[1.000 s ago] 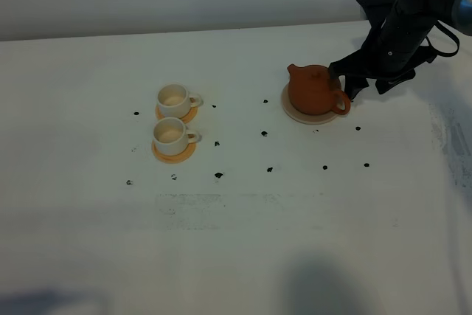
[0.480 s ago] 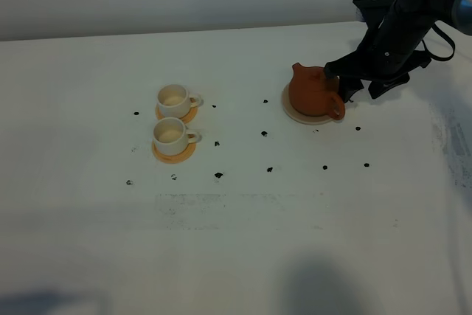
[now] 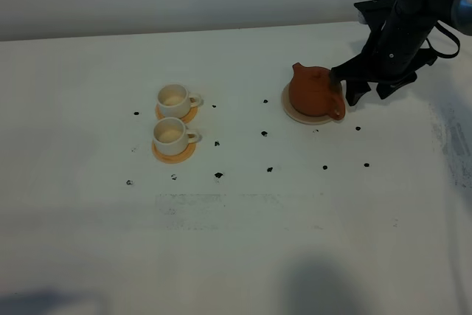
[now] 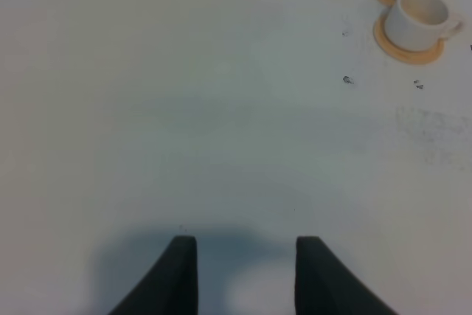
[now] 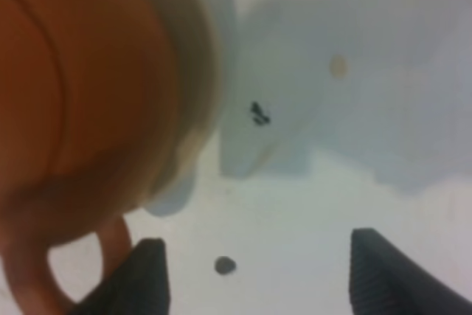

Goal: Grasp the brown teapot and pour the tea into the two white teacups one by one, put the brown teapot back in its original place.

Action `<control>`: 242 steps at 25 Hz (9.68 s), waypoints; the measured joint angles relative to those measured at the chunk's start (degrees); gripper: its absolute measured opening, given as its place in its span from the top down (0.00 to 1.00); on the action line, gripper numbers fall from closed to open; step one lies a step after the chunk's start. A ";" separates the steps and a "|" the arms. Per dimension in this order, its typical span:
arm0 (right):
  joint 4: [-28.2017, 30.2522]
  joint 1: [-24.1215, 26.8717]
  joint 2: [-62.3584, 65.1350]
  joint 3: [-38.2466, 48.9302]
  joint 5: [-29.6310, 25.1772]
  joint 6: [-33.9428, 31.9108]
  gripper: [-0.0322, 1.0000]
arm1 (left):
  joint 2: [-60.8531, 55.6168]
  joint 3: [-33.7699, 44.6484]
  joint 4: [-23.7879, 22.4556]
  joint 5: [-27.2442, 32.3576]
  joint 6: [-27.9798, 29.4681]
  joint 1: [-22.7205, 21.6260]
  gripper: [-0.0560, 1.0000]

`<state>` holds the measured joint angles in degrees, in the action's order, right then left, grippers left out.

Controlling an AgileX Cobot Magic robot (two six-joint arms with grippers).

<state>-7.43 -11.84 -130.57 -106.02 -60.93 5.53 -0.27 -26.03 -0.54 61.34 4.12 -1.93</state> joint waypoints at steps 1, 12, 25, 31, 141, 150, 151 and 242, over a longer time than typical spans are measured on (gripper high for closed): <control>0.00 0.00 0.00 0.00 -0.19 0.00 0.47 | 0.00 0.00 0.00 0.00 0.00 0.00 0.65; -3.34 0.00 0.00 0.00 -2.36 0.19 0.47 | 0.00 0.00 0.00 0.00 0.00 0.00 0.65; -3.31 -1.79 0.00 0.00 -1.42 0.18 0.47 | 0.00 0.00 0.00 0.00 0.00 0.00 0.65; -3.23 -1.79 0.00 0.00 -1.52 0.06 0.47 | 0.00 0.00 0.00 0.00 0.00 0.00 0.65; 2.47 -7.80 0.82 -0.17 0.74 -1.72 0.88 | -0.04 0.00 0.00 0.00 0.00 0.00 0.65; 2.89 -7.54 1.36 -0.17 3.01 -1.72 0.88 | -0.04 0.00 0.00 0.00 0.00 0.00 0.65; 3.04 -7.43 1.60 -0.17 3.41 -1.72 0.88 | -0.04 0.00 0.00 0.00 0.00 0.00 0.65; 24.19 -32.52 18.35 17.98 24.31 2.81 0.88 | -0.04 0.00 0.00 0.00 0.00 0.00 0.65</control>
<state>16.76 -44.36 -112.22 -88.04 -36.62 8.34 -0.32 -26.03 -0.54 61.34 4.12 -1.93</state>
